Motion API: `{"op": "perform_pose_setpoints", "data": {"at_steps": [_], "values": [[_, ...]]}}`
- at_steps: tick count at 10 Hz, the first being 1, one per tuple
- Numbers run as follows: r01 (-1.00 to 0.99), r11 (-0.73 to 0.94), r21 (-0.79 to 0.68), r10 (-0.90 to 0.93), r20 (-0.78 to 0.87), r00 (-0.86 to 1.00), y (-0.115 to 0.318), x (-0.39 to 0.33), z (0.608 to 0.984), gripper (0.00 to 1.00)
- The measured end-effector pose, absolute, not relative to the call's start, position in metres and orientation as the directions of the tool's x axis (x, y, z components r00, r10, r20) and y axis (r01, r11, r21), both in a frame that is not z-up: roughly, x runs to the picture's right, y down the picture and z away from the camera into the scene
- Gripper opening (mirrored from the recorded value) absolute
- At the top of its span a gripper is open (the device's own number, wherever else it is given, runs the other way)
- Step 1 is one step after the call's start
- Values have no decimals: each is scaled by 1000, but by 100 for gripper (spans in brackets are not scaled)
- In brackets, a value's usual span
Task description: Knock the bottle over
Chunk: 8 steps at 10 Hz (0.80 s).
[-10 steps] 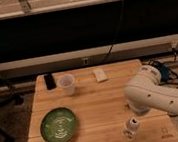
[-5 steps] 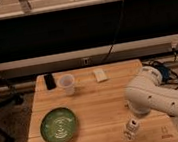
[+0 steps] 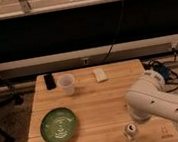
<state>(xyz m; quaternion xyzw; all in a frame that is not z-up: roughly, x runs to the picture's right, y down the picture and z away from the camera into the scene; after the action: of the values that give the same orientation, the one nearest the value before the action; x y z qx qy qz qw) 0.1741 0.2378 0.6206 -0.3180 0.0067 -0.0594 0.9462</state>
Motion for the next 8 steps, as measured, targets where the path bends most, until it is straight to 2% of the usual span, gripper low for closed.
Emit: {"op": "perform_pose_setpoints", "data": {"at_steps": [8], "values": [[186, 771, -609, -99, 173, 980, 287, 114, 563, 14]]}}
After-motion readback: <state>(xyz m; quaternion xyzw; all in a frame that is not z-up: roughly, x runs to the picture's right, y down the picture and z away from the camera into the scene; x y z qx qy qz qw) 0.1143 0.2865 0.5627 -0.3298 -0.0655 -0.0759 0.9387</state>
